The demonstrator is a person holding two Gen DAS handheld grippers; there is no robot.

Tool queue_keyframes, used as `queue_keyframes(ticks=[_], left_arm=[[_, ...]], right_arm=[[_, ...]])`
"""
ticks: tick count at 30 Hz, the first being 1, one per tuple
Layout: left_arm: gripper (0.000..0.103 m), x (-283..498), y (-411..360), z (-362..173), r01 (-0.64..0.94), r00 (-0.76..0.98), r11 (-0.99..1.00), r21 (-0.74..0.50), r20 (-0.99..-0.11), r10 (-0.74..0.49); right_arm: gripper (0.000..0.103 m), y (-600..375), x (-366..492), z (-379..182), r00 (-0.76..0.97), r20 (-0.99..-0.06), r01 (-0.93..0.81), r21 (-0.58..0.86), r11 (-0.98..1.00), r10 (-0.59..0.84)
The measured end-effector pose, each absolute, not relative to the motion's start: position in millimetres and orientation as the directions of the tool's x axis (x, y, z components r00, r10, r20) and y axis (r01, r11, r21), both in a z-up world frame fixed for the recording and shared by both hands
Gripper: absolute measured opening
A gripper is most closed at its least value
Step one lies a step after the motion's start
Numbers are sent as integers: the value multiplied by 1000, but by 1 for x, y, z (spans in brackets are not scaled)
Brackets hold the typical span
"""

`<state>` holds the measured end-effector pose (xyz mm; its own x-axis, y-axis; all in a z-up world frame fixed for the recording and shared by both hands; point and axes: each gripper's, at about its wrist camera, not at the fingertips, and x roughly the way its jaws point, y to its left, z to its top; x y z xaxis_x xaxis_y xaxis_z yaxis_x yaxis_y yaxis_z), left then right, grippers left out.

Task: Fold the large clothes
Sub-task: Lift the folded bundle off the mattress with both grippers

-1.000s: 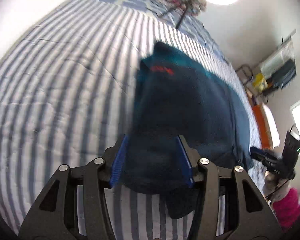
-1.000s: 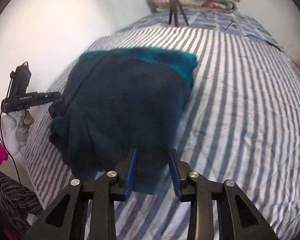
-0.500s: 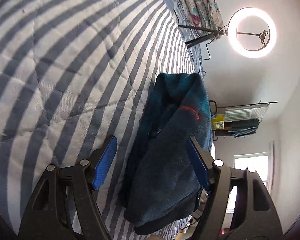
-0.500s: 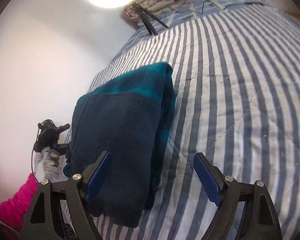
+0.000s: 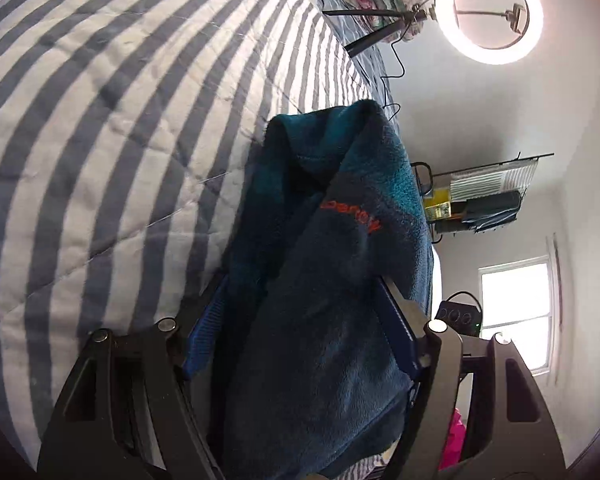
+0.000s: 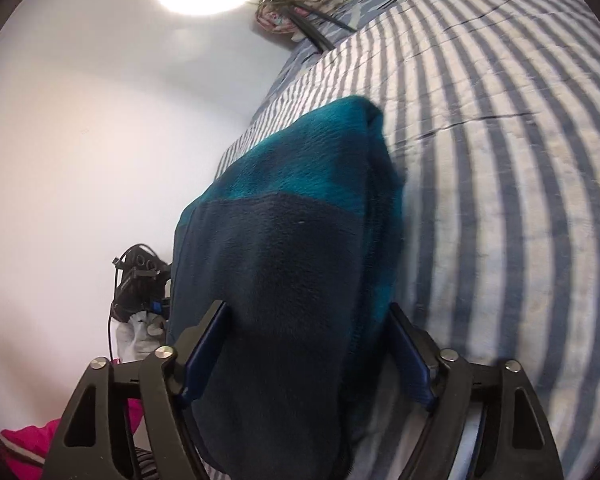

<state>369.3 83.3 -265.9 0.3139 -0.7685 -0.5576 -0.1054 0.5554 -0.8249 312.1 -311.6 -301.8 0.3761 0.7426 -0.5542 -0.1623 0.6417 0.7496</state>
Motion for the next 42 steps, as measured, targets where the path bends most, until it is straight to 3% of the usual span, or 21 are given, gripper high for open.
queue_keyframes(ticks=[2, 10, 15, 24, 42], left_arm=[[69, 372, 77, -264, -90, 314, 576, -813, -572, -758], [36, 360, 71, -251, -63, 355, 651, -757, -626, -694], [30, 354, 55, -223, -10, 387, 719, -695, -666, -638], [27, 358, 6, -186, 79, 390, 748, -659, -670, -631], [26, 451, -209, -151, 318, 308, 687, -654, -614, -727]], right_arm=[[76, -302, 315, -301, 377, -573, -177, 727, 664, 728], [44, -309, 296, -288, 389, -589, -171, 709, 684, 708], [33, -293, 293, -259, 408, -671, -207, 592, 779, 619], [30, -289, 276, -212, 472, -748, -268, 382, 885, 466], [29, -449, 325, -154, 602, -778, -109, 141, 984, 178]])
